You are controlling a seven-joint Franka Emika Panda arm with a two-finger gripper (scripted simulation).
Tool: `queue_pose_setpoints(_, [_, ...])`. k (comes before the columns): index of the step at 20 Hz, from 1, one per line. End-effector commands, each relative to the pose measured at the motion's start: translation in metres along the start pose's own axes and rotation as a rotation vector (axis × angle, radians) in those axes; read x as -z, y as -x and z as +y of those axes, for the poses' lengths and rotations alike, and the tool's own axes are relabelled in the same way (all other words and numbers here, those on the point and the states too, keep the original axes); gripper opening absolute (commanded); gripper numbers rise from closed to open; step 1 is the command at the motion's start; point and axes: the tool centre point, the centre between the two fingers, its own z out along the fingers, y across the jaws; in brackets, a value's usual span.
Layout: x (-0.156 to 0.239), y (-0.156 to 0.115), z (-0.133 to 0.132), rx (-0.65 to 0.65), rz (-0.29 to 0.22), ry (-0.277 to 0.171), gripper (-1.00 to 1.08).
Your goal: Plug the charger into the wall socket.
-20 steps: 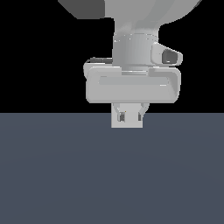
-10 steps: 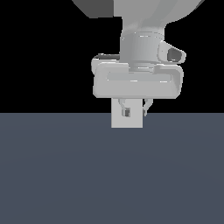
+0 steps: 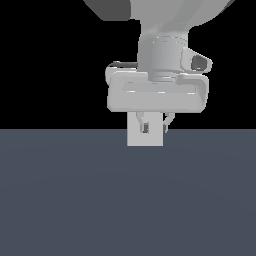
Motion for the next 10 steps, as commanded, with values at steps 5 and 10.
queue_pose_setpoints(5, [-0.004, -0.011, 0.000, 0.000, 0.000, 0.000, -1.00])
queue_pose_setpoints(10, [-0.010, -0.030, 0.000, 0.000, 0.000, 0.000, -1.00])
